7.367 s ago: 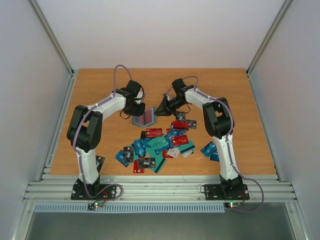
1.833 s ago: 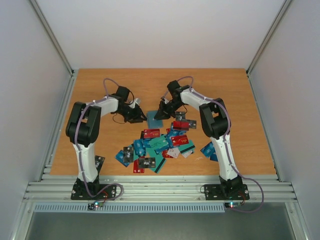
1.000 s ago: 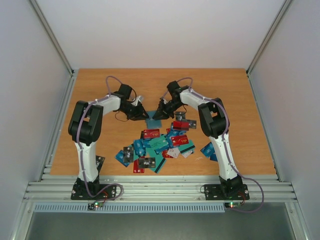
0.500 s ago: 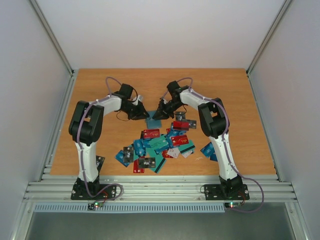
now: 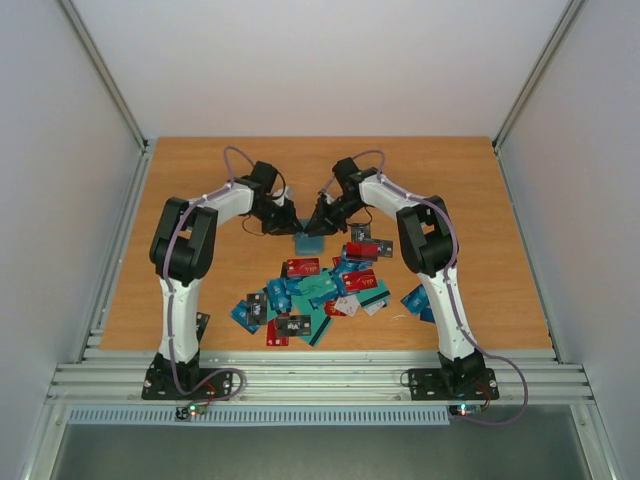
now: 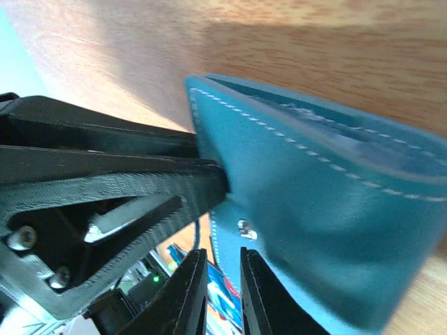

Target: Put the credit cards into the card holder

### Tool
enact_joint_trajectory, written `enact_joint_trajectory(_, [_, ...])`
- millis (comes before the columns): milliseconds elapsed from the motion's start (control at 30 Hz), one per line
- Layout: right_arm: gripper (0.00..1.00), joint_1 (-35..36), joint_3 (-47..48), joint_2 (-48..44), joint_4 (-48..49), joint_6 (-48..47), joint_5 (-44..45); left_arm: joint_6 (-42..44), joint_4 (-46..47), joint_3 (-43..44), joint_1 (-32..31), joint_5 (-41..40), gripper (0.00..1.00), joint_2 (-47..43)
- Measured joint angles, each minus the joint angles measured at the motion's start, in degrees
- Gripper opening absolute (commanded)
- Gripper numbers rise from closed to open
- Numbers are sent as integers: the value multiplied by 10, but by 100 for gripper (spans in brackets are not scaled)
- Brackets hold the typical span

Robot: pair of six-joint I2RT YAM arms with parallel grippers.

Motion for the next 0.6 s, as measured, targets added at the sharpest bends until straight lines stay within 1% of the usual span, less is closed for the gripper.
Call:
enact_joint_trajectory(100, [24,0,13,0,-7,-9,3,12,-18,19,-9,-19,15,5])
enact_joint_trajectory(233, [28,0,14,0,-11,-17,5,21,-34,30,-12,-37,15,6])
enact_joint_trajectory(600, [29,0,-40,-47,1,-16,9,29,-38,31,-13,-45,14,6])
